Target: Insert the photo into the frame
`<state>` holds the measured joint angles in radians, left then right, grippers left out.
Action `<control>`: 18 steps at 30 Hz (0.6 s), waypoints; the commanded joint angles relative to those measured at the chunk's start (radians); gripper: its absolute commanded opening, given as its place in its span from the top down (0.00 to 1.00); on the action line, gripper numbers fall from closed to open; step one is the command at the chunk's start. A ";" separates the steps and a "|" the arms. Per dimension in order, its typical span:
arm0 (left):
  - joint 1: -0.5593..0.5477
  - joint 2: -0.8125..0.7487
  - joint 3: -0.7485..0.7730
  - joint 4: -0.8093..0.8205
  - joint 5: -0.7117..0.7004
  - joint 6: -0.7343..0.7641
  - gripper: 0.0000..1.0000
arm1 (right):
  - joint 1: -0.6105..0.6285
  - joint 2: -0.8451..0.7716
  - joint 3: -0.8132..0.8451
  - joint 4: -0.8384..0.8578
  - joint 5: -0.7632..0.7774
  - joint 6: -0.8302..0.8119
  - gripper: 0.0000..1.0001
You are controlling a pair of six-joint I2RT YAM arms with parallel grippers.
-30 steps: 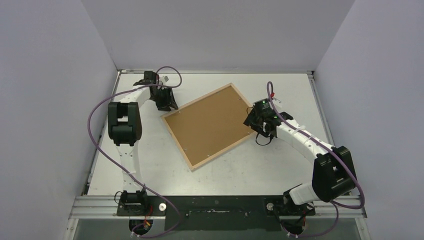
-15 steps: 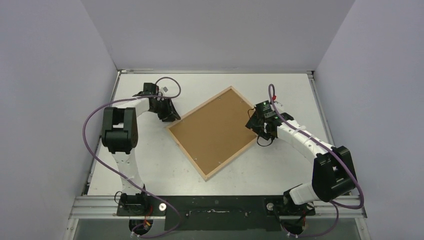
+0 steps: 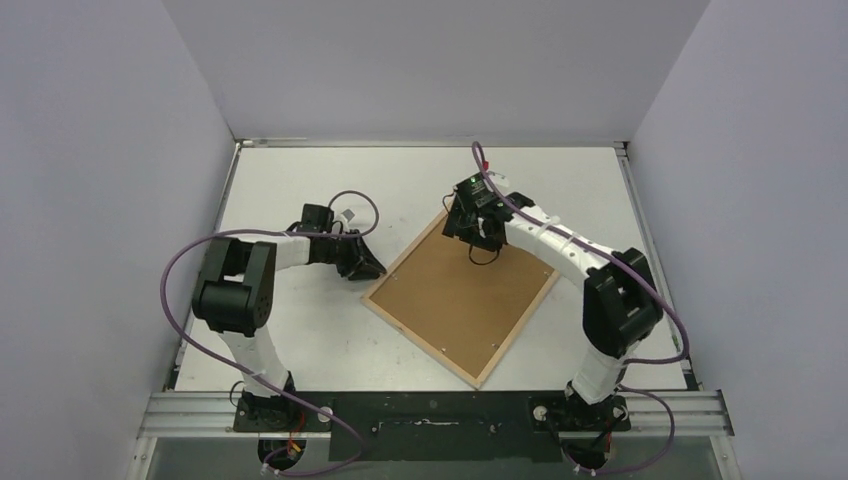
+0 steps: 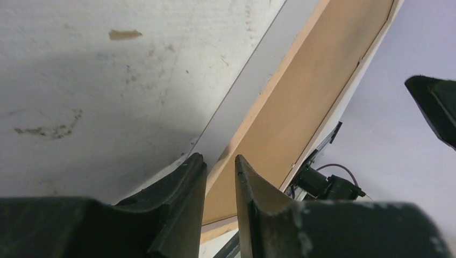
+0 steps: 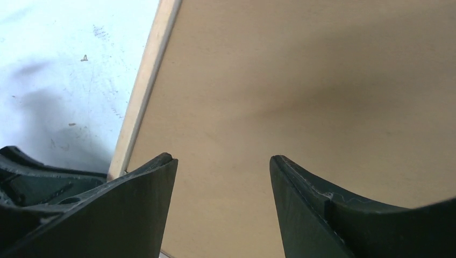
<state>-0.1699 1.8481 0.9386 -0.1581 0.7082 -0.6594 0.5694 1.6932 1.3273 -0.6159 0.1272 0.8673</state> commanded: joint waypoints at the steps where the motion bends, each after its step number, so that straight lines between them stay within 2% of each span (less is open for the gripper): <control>1: -0.003 -0.101 -0.027 0.107 0.041 -0.038 0.75 | 0.041 0.121 0.155 -0.087 0.050 -0.002 0.36; 6: 0.002 -0.191 -0.022 0.015 -0.073 0.012 0.66 | 0.100 0.282 0.367 -0.158 0.091 -0.021 0.36; 11: 0.023 -0.235 -0.002 -0.102 -0.201 0.061 0.64 | 0.153 0.412 0.534 -0.219 0.152 -0.002 0.37; 18: 0.100 -0.252 -0.023 -0.195 -0.263 0.076 0.64 | 0.202 0.571 0.713 -0.267 0.198 -0.015 0.39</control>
<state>-0.1123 1.6363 0.9043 -0.2798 0.5056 -0.6147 0.7479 2.2089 1.9419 -0.8288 0.2535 0.8673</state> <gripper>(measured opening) 0.363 0.610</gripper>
